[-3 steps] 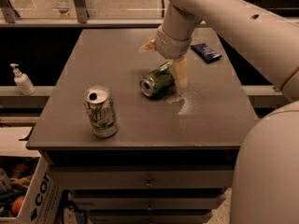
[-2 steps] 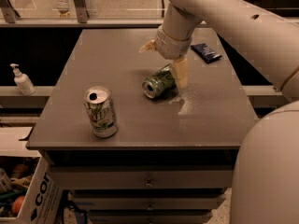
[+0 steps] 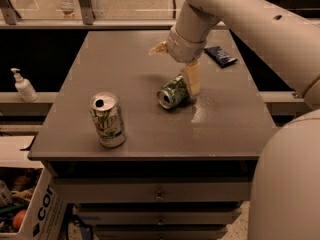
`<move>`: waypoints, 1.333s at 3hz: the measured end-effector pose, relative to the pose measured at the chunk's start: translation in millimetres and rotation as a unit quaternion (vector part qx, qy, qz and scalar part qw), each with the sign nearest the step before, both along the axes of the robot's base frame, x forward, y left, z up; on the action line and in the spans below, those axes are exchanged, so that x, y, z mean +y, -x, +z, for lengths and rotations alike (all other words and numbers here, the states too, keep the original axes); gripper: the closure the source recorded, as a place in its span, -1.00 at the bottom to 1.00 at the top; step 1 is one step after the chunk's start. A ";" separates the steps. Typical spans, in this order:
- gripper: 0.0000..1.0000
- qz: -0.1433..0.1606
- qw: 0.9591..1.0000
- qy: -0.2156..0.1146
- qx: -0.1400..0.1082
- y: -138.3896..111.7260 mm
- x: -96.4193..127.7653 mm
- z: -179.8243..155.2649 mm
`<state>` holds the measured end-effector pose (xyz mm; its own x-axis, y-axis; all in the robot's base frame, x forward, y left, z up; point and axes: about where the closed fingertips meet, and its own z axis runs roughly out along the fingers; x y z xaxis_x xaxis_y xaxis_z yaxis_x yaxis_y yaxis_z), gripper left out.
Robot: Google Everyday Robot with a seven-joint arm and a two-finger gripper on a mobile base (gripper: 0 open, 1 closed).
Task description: Knock green can over
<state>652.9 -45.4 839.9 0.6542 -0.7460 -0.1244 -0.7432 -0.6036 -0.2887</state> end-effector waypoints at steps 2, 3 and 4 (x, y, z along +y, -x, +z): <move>-1.00 -0.026 0.999 -0.043 0.013 -2.4 -0.6 3.5; -1.00 -0.085 0.988 -0.120 0.041 -3.1 -14.6 4.3; -1.00 -0.146 0.966 -0.200 0.068 5.4 -34.3 6.4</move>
Offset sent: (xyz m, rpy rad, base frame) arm 0.0079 -0.0100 0.0160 0.2251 0.0658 -0.1543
